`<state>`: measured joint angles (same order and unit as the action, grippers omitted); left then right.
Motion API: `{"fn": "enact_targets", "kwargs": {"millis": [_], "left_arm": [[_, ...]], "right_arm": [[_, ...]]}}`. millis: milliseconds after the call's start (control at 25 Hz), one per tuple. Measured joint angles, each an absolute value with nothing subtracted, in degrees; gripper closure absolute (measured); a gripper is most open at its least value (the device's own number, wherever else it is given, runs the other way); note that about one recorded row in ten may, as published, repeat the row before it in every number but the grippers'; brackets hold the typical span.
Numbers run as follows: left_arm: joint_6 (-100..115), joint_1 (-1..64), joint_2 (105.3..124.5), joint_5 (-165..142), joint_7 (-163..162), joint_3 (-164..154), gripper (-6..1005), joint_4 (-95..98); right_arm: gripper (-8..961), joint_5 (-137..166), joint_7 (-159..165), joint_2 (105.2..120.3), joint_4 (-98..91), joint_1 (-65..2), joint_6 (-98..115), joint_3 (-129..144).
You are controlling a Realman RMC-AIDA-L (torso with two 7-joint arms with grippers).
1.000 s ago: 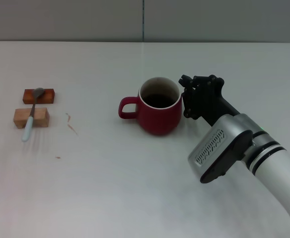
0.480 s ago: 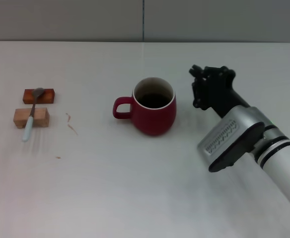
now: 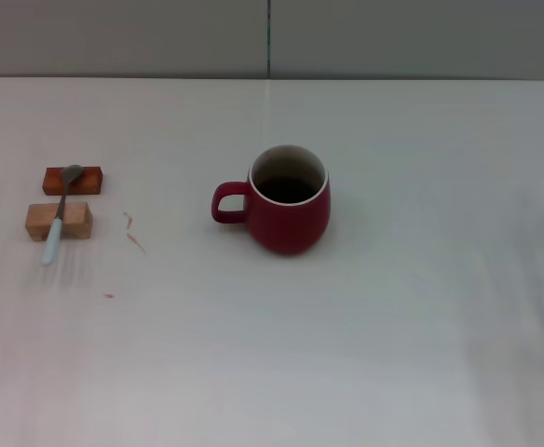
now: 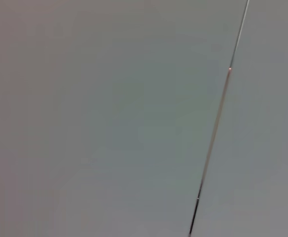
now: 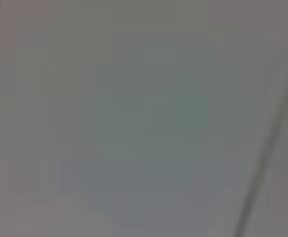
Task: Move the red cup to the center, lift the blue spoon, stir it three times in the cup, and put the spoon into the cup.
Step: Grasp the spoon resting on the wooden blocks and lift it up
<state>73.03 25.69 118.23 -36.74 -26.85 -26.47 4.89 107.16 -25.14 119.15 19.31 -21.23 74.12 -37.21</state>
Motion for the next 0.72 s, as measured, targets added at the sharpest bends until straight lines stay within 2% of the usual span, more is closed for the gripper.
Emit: {"fn": "enact_targets", "kwargs": {"millis": [200,440,680,720], "left_arm": [[71.8,26.4,118.18,-36.7,-26.5,-27.0,218,5.1],[71.5,26.5,118.12,-36.8,-26.6,-28.1,221,5.1],[72.9,26.2,118.27,-36.8,-28.0,-29.3,223,5.0],[73.8,25.8,118.32,-36.8,-28.6,-30.7,223,5.0]], "right_arm": [[852,107.5,-6.9,118.82,13.5,-17.5,84.2,-38.3],[753,107.2,6.4,118.74,7.3,-14.3,93.5,-40.2],[653,107.2,6.7,118.87,5.8,-14.8,92.2,-41.0],[607,107.2,6.7,118.92,5.6,-15.0,91.9,-41.3]]}}
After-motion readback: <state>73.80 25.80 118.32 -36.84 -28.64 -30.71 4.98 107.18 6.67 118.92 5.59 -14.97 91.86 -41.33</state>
